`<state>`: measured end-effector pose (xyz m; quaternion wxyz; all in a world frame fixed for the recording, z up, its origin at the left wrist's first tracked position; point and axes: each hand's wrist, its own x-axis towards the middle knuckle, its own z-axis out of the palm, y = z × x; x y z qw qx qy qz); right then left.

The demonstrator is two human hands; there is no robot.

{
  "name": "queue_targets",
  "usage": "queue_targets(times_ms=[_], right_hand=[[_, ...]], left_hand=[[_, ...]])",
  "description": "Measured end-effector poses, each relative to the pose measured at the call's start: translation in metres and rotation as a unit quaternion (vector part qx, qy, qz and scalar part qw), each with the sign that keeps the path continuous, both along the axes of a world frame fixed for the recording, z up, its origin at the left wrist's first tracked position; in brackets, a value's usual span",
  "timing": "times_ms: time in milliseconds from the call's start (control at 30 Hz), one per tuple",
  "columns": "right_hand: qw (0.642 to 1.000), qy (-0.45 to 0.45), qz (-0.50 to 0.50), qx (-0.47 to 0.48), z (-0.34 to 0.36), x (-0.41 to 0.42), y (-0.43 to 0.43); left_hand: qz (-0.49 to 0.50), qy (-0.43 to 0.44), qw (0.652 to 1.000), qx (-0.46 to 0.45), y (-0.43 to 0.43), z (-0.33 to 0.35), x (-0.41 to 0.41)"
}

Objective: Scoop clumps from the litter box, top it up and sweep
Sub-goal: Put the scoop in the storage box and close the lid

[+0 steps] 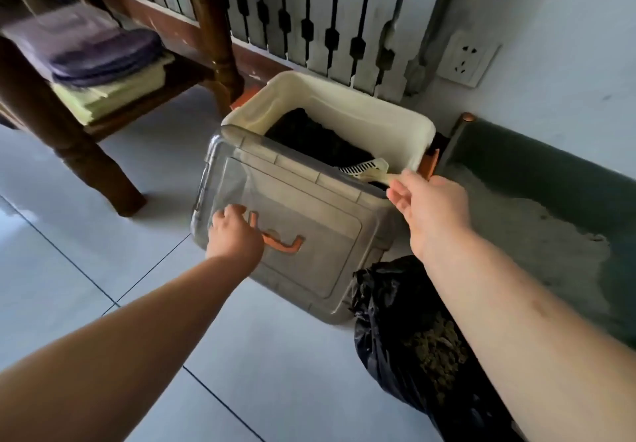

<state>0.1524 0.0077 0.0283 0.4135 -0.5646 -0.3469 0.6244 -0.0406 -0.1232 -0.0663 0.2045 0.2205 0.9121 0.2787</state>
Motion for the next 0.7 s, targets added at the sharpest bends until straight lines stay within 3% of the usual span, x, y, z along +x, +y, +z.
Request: queue_targets(times_ms=[133, 267, 533, 700], right_hand=[[0.982, -0.177, 0.042, 0.047, -0.027, 0.014, -0.025], [0.881, -0.411, 0.199, 0.125, -0.047, 0.019, -0.031], [0.849, -0.468, 0.222, 0.108, -0.048, 0.014, -0.037], [0.84, -0.481, 0.223, 0.12, -0.045, 0.016, -0.039]], left_hand=[[0.096, -0.021, 0.993, 0.066, 0.003, -0.014, -0.02], [0.159, -0.026, 0.982, 0.095, 0.002, -0.02, -0.051], [0.163, -0.137, 0.969, 0.125, 0.009, -0.039, -0.086], [0.144, -0.131, 0.973, 0.122, 0.011, -0.036, -0.098]])
